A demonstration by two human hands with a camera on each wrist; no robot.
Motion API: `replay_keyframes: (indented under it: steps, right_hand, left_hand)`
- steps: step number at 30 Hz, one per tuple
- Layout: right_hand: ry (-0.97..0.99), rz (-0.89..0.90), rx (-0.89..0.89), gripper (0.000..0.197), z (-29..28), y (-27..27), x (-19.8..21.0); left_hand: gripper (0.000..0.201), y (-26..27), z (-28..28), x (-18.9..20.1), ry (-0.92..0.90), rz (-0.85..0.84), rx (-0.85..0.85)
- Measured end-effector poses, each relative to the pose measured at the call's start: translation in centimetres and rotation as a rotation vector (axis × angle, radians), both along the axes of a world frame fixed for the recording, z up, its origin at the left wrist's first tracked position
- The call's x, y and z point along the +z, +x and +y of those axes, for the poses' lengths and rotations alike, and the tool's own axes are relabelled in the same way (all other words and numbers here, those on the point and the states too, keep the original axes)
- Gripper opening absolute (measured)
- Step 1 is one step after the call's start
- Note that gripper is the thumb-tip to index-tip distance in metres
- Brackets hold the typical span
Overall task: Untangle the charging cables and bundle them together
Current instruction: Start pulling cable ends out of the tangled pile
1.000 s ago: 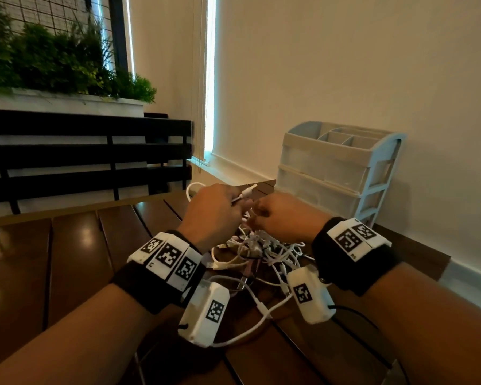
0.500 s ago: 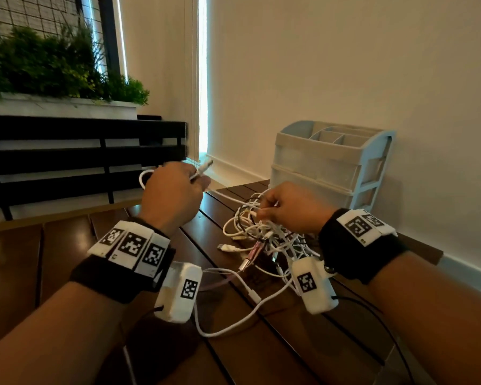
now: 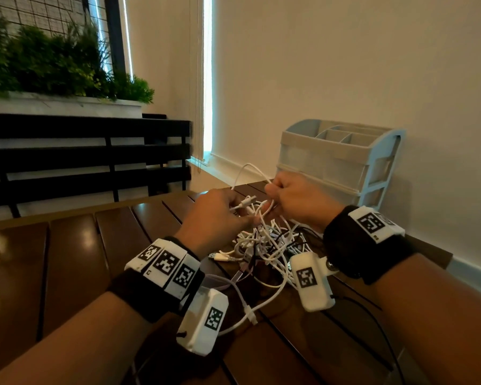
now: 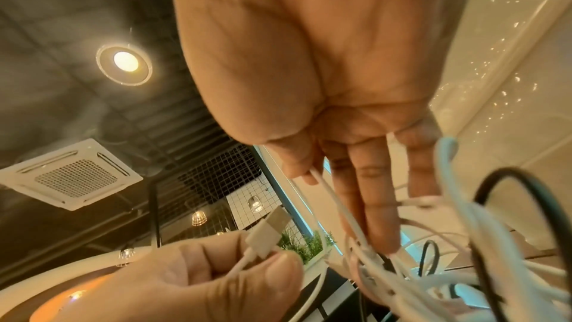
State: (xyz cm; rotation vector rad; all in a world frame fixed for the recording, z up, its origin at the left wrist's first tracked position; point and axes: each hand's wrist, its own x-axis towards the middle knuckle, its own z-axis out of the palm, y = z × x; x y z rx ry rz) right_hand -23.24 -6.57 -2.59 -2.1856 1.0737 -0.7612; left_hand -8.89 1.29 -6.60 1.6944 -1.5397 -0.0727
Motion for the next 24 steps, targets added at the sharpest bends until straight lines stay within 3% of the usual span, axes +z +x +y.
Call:
replay_keyframes:
  steps: [3, 7, 10, 12, 14, 16, 19, 24]
  right_hand:
    - [-0.006, -0.083, 0.021, 0.02, 0.2, -0.2, 0.3]
    - [-0.139, -0.067, -0.014, 0.02, 0.0, -0.7, 0.1]
    - [-0.144, -0.132, -0.033, 0.022, -0.1, -1.0, 0.0]
    - [-0.104, -0.154, 0.037, 0.022, 0.3, -1.1, 0.3]
    - [-0.106, -0.113, 0.137, 0.022, 1.0, -1.0, 0.7]
    - [-0.131, -0.049, 0.224, 0.022, 1.6, -0.7, 1.0]
    - [-0.093, -0.074, 0.306, 0.014, 2.1, -0.1, 1.2]
    - [-0.013, 0.019, 0.332, 0.021, 2.3, 1.0, 0.4]
  left_hand:
    - [0.027, 0.1, 0.0, 0.2, -0.055, 0.07, -0.016]
    - [0.041, 0.7, 0.1, 1.1, -0.162, 0.147, 0.003]
    - [0.03, 0.8, 0.4, 1.9, -0.25, 0.149, 0.036]
    - [0.022, 0.4, 0.9, 2.3, -0.317, 0.16, 0.03]
    - [0.034, 0.3, 1.1, 2.5, -0.352, 0.172, -0.006]
    - [0.045, 0.4, 1.3, 2.8, -0.307, 0.137, -0.043]
    - [0.026, 1.3, 1.4, 3.3, -0.189, -0.023, -0.023]
    - [0.024, 4.6, 2.5, 5.1, -0.246, -0.159, 0.175]
